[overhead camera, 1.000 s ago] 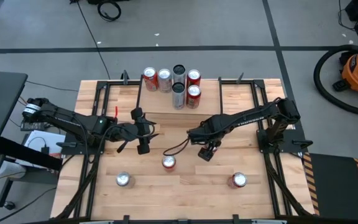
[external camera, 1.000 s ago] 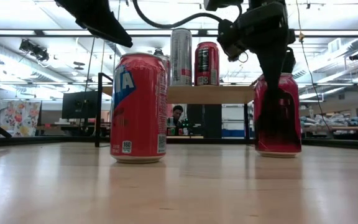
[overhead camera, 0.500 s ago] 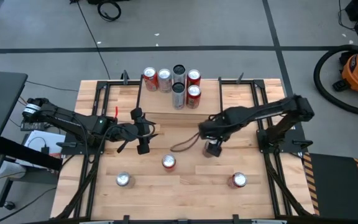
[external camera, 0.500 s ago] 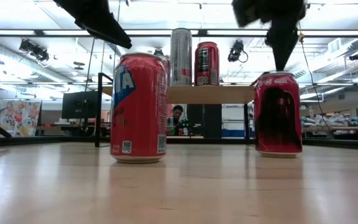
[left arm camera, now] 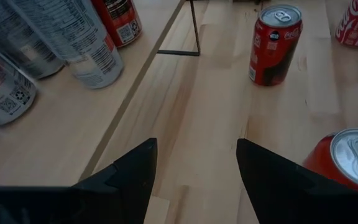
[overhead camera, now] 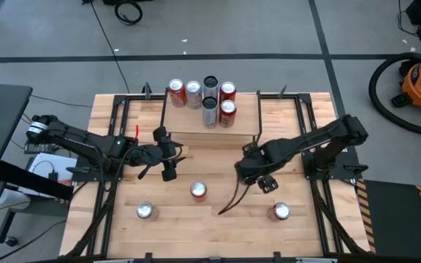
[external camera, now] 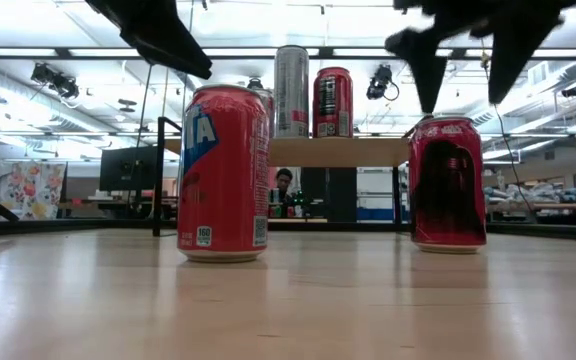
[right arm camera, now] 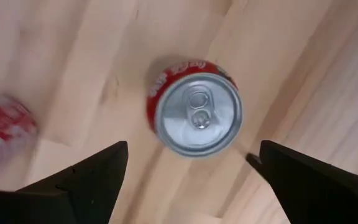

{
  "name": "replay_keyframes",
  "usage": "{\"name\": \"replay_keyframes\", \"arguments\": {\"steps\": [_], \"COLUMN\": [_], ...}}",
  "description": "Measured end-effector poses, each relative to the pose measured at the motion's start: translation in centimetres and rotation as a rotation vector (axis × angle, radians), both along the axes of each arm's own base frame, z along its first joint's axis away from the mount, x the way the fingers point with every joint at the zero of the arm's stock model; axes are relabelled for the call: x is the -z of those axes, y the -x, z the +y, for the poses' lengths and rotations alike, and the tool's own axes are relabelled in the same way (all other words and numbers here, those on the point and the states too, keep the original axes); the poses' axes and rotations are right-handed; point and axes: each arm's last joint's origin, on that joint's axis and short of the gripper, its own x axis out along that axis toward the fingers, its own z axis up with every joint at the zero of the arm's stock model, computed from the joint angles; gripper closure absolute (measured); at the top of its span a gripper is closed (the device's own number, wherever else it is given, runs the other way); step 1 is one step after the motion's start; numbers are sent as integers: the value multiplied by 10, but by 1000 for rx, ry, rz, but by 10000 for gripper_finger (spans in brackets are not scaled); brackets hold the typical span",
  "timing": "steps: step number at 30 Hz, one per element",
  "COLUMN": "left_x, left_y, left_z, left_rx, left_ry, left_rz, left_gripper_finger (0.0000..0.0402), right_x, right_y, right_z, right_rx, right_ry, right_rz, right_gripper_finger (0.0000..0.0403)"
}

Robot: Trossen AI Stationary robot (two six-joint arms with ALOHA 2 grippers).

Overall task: Place canned beverage on shelf
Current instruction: Put the top red and white soda can on the shelf

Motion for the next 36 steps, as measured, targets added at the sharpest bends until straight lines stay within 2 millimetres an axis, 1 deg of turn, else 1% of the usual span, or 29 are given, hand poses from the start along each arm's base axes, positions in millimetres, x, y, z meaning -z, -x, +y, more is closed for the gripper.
{"name": "replay_keyframes", "arguments": {"steps": [3, 7, 13, 15, 18, 22, 24, 27, 29, 30, 33, 36], "left_x": [0, 0, 1, 1, 1, 2, 2, 2, 2, 2, 2, 3], "left_y": [0, 0, 0, 0, 1, 1, 1, 1, 1, 1, 2, 2], "left_z": [0, 0, 0, 0, 0, 1, 1, 1, 0, 1, 1, 1], "left_rx": [-12, -18, -19, -19, -18, -17, -18, -17, -17, -17, -14, -14], "left_ry": [18, 27, 25, 24, 22, 18, 18, 18, 18, 17, 12, 10], "left_rz": [-8, -11, -4, -4, 1, 9, 11, 12, 12, 14, 20, 27], "left_gripper_finger": [171, 171, 171, 171, 171, 171, 171, 171, 171, 171, 171, 171], "right_x": [16, 28, 39, 40, 41, 42, 41, 41, 41, 41, 42, 41], "right_y": [-10, -17, -26, -29, -33, -37, -39, -43, -47, -49, -49, -48], "right_z": [-4, -7, -5, -5, -11, -23, -29, -36, -39, -39, -40, -41], "right_rx": [-66, -129, -212, -207, -91, 132, 270, 522, 669, 713, 747, 717], "right_ry": [20, -8, -63, -68, -84, -104, -120, -162, -186, -198, -213, -227], "right_rz": [67, 122, 131, 107, 90, 61, 40, -10, -63, -84, -82, -55], "right_gripper_finger": [28, 28, 29, 32, 48, 83, 86, 86, 74, 62, 22, 14]}}
